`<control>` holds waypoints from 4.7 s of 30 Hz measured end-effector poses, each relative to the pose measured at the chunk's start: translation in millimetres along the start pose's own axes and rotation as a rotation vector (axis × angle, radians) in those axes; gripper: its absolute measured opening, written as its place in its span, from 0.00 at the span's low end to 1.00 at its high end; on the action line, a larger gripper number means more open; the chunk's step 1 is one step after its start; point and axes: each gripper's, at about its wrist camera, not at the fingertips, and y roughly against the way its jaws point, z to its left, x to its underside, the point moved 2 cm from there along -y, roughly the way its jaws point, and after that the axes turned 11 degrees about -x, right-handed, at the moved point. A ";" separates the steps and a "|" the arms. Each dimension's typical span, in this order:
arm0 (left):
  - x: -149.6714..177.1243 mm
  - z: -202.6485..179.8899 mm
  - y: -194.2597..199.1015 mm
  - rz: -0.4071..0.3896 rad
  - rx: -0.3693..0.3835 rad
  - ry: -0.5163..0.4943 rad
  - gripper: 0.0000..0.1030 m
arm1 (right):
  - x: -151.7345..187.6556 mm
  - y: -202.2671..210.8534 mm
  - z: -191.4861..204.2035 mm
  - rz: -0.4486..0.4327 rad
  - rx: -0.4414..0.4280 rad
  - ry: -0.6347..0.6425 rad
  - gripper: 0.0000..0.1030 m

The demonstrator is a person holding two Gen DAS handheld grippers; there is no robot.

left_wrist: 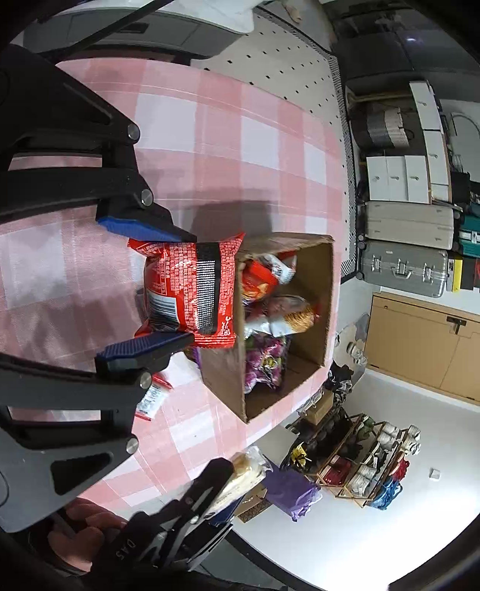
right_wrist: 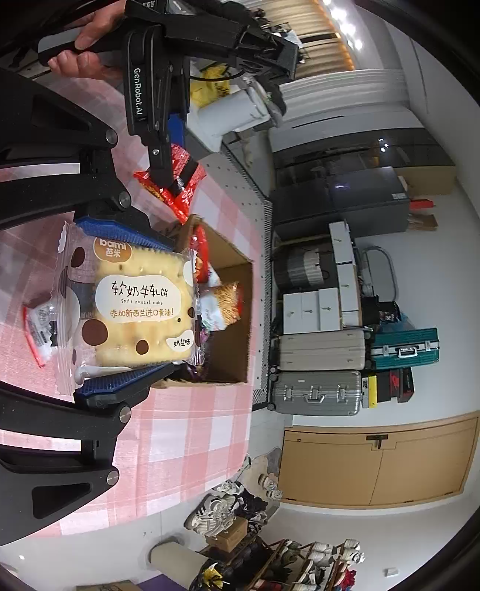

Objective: Organize snacks
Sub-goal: 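Lift both held packs and carry them over the cardboard box, then open the right gripper dropping the cake pack while the left drops the wafer pack, then withdraw both open grippers from the box toward the remaining snacks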

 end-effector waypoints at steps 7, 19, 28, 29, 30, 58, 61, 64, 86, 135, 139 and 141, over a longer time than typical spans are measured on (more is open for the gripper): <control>-27.8 -11.5 -1.9 -0.012 0.023 -0.024 0.40 | -25.5 4.7 -20.8 -0.049 -0.016 -0.060 0.57; -79.7 -28.8 -19.9 -0.027 0.024 -0.054 0.41 | -70.4 -8.6 -41.1 -0.082 -0.044 -0.089 0.57; -107.0 -33.8 -39.9 -0.014 0.025 -0.051 0.41 | -93.0 -28.2 -53.5 -0.068 -0.060 -0.104 0.57; -108.4 -34.5 -42.1 -0.008 0.028 -0.051 0.41 | -96.4 -32.1 -55.8 -0.065 -0.064 -0.109 0.57; -109.0 -36.7 -42.8 -0.005 0.027 -0.054 0.41 | -97.4 -34.4 -55.9 -0.063 -0.068 -0.114 0.57; -114.2 -44.7 -115.5 0.070 0.044 -0.034 0.41 | -93.6 -109.6 -75.7 0.029 -0.071 -0.136 0.57; -113.2 -45.4 -122.9 0.080 0.051 -0.038 0.41 | -91.8 -121.2 -77.2 0.042 -0.067 -0.133 0.57; -111.6 -44.8 -127.3 0.087 0.062 -0.040 0.41 | -89.0 -129.2 -79.7 0.052 -0.063 -0.129 0.57; -111.1 -49.0 -88.0 0.019 0.051 -0.075 0.68 | -89.8 -99.5 -87.6 -0.045 -0.041 -0.137 0.74; 16.3 -29.0 -7.4 -0.028 -0.129 0.028 0.98 | 43.6 22.3 -33.7 0.002 -0.013 -0.090 0.95; 25.0 -22.2 -15.7 -0.023 -0.119 0.063 0.98 | 56.1 15.4 -34.1 0.027 -0.022 -0.100 0.95; 29.6 -20.1 -21.6 -0.016 -0.117 0.070 0.98 | 63.4 10.8 -34.5 0.049 -0.018 -0.104 0.95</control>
